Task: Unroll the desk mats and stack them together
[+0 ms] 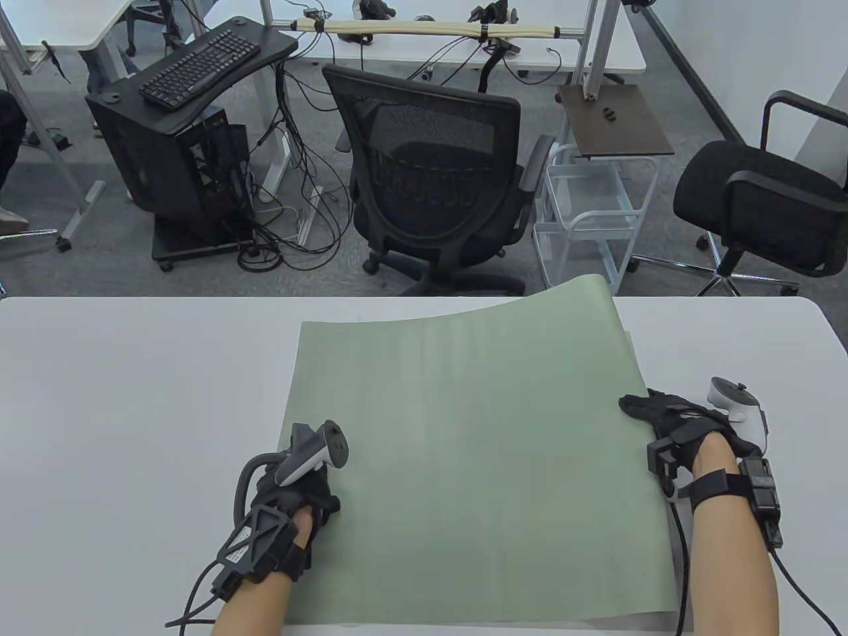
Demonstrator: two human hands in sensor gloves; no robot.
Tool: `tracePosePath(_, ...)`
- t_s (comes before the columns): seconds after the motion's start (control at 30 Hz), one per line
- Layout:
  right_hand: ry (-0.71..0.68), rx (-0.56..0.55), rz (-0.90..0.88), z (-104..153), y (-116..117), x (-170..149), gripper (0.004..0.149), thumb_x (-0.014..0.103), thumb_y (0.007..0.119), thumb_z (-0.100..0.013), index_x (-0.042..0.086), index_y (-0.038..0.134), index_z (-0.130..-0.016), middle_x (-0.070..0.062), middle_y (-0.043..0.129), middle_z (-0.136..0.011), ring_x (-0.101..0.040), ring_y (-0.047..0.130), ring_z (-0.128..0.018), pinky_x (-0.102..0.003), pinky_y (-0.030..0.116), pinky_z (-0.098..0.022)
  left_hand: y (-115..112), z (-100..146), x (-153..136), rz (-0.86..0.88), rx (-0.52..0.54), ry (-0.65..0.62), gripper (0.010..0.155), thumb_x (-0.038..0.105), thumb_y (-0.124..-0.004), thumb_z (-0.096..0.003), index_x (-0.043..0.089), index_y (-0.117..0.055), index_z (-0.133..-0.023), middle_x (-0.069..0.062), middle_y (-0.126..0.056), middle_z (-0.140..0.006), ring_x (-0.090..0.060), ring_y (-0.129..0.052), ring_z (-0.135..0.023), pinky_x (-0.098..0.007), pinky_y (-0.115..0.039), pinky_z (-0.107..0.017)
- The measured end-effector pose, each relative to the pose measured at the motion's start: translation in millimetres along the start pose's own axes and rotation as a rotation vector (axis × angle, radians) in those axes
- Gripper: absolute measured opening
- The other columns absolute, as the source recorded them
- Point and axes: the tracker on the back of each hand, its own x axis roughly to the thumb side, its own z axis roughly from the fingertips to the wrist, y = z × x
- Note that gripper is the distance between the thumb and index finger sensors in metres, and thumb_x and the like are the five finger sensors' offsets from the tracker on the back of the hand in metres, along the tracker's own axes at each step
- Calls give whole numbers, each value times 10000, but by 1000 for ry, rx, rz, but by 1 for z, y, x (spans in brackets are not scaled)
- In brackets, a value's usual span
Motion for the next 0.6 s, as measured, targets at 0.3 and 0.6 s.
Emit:
tracePosePath(0.3, -59, -86, 304, 10, 17, 21, 558, 259, 763, -514, 131, 421, -936, -99, 779, -919, -346, 1053, -592, -391, 948, -367, 0, -1, 0, -16, 7, -15, 721, 505, -774, -343, 289, -487, -968, -178, -455, -1068, -472, -581, -979, -561, -646, -659)
tracePosePath(0.6, -97, -294, 753, 11, 55, 37, 802, 199, 720, -518, 388, 98, -988, -40, 642, -1015, -328, 973, -537, -328, 912, -304, 1, -1, 1, -34, 9, -27, 721, 504, -774, -344, 277, -492, -968, -191, -467, -1064, -483, -597, -971, -563, -654, -653)
